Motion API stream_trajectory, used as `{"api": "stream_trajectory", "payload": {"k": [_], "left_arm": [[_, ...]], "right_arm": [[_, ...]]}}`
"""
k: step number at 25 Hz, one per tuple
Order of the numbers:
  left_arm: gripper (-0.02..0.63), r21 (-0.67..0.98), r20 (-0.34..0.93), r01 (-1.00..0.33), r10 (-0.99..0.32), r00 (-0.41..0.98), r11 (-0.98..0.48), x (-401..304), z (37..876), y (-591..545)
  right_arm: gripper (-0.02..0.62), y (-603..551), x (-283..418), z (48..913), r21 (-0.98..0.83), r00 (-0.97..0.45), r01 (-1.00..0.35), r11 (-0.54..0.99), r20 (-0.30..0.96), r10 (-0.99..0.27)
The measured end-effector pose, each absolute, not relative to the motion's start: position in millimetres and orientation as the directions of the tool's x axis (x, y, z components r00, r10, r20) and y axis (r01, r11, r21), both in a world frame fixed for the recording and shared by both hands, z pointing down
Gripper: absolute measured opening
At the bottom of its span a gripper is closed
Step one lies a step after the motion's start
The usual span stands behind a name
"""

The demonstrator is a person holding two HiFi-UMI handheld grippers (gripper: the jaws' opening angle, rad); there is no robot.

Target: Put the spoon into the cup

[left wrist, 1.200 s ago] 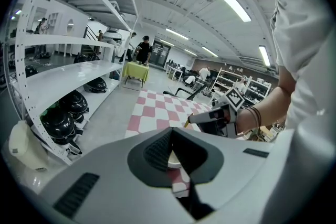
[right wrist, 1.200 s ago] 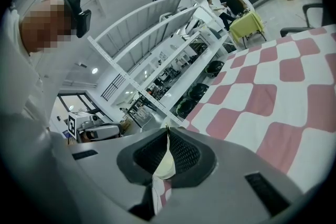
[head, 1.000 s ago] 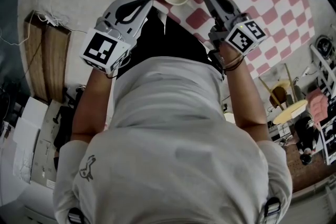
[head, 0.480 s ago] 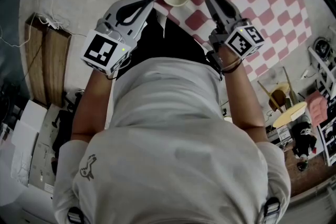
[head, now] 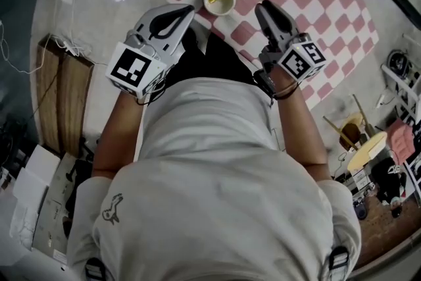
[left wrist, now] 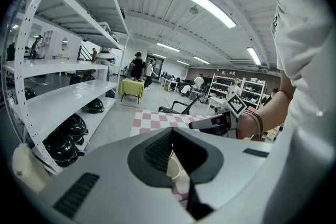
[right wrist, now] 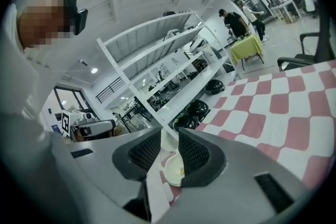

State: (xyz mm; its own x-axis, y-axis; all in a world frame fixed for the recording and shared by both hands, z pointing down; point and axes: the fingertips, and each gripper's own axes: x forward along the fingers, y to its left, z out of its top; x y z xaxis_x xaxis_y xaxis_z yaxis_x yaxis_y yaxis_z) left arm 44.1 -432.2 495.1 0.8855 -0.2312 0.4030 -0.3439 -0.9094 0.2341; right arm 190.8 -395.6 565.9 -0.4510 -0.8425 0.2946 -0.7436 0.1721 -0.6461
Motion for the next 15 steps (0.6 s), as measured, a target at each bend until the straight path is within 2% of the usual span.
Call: {"api": "stream_trajectory", "payload": {"k": [6, 15], "left_arm": [[0.014, 0.191, 0.348, -0.32, -0.24, 0.906, -0.928, 31, 459, -416], [0.014, 0.117, 0.247, -0.282, -0.247, 0.937, -0.952, 10, 398, -400]], "right_arm": [[0.087, -385, 167, 518, -0.543, -0.459, -0.796, 0.265, 0.258, -0.85], [0.032, -369, 137, 435, -0.394, -0.478, -0.832, 0.39, 0.153, -0.865]]}}
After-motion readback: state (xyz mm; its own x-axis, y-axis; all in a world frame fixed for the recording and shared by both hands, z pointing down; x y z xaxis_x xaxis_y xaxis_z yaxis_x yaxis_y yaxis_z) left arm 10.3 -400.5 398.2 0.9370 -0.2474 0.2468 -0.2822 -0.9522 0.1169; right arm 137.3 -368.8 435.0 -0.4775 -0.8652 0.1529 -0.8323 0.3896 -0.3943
